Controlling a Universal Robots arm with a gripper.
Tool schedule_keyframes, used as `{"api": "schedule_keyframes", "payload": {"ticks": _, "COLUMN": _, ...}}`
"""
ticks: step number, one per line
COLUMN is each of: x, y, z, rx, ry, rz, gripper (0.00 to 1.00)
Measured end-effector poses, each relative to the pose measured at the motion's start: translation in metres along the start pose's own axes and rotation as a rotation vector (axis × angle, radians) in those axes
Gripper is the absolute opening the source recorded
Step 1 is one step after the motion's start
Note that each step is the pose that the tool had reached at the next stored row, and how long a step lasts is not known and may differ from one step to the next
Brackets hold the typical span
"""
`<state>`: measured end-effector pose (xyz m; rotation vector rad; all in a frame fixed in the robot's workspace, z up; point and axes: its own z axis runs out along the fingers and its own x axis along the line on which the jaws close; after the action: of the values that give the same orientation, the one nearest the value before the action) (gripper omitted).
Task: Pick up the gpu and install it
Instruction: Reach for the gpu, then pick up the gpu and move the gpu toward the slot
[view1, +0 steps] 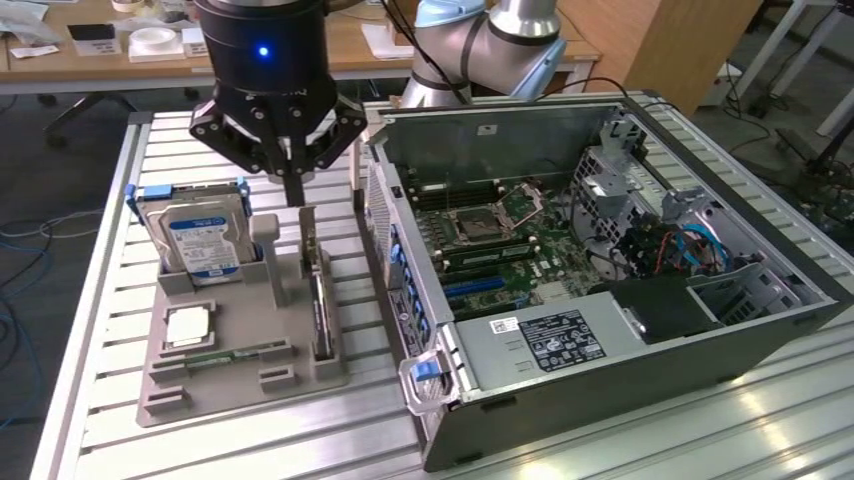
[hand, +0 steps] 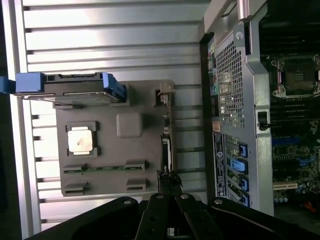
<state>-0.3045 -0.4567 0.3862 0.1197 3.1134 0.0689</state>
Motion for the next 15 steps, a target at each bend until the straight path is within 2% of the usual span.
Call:
{"api": "schedule_keyframes", "payload": {"ticks": 7, "x": 0.0009, "y": -0.004, "z": -0.0002, "rx": 0.0, "ry": 0.0, "rz": 0.0, "gripper": 0.11}}
{"api": "schedule_keyframes", "payload": {"ticks": 15, "x": 0.0008, "y": -0.004, "z": -0.0002, "rx": 0.0, "ry": 0.0, "rz": 0.0, "gripper": 0.11}}
